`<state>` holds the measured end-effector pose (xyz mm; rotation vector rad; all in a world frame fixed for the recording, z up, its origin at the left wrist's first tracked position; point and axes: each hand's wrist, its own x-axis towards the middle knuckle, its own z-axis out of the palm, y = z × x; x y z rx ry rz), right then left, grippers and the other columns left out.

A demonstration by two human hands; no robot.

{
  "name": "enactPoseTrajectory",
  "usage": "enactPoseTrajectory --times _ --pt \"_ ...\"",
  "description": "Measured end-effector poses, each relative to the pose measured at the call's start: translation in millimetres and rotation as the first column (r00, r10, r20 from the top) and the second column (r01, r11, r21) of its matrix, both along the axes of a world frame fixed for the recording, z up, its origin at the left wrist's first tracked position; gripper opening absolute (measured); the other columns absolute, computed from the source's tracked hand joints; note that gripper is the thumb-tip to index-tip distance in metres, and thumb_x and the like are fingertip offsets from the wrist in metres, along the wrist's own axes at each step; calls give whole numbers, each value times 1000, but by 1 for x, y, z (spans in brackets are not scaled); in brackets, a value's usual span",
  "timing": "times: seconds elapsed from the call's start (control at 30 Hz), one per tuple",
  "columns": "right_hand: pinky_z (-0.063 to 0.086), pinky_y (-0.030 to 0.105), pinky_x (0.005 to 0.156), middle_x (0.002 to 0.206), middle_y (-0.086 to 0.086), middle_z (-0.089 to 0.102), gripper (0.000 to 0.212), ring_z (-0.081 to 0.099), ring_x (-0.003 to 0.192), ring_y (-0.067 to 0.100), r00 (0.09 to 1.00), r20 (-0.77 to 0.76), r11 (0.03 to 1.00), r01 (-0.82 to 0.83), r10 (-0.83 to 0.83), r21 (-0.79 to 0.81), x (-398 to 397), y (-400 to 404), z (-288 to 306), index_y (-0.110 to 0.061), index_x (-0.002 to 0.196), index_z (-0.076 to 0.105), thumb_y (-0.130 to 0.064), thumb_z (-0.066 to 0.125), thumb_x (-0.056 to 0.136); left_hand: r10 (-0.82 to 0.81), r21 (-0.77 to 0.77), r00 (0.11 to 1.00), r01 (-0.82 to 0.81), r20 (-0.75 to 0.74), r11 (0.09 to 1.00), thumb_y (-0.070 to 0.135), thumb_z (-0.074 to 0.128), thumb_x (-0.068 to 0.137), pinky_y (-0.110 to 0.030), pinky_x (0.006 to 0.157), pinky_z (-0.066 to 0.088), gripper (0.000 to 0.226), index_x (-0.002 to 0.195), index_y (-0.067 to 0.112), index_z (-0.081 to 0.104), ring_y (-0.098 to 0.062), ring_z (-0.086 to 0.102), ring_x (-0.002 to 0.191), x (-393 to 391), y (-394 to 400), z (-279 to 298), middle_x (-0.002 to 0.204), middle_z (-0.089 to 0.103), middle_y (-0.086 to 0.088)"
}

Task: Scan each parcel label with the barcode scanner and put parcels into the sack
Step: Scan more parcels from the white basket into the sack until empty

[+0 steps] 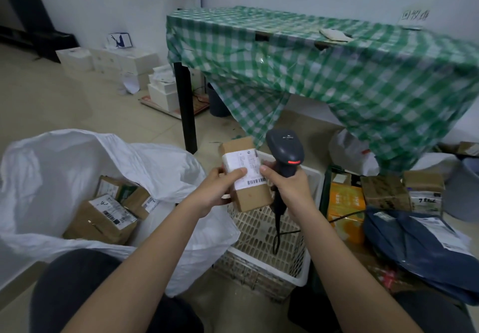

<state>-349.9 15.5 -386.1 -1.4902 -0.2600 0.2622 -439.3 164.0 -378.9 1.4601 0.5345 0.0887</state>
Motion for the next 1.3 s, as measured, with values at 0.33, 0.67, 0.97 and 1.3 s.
enactPoseTrajectory --times 0.33,0.67,0.97,1.3 --pt "52 23 72 80 -1 72 12 67 75 9 994 -104 998 49 -45 37 -22 -4 -9 -14 80 68 -16 79 78 150 -207 976 -116 157 971 27 69 87 -45 84 57 96 145 46 -6 -27 68 101 -7 5 -14 117 61 2" --pt "52 14 61 84 -5 69 15 64 75 4 983 -126 989 139 -131 53 -8 -9 -6 -17 84 66 -13 79 78 175 78 983 -179 57 981 51 59 87 -36 97 47 55 121 11 42 -14 55 114 -20 30 -14 119 56 -2" --pt "49 9 64 96 1 71 37 66 84 5 993 17 990 117 -116 -81 5 -14 -12 -4 107 68 -14 82 75 -123 201 987 141 -102 969 23 81 75 -16 73 50 73 135 21 39 -3 61 99 -34 40 -32 122 55 2" --pt "48 21 75 95 -1 70 33 65 88 8 991 -36 984 122 -128 -127 -2 -12 -30 -13 106 65 -11 80 77 -128 -24 992 129 10 991 44 65 82 -37 76 58 62 136 49 33 -17 65 106 -39 44 -25 131 54 10"
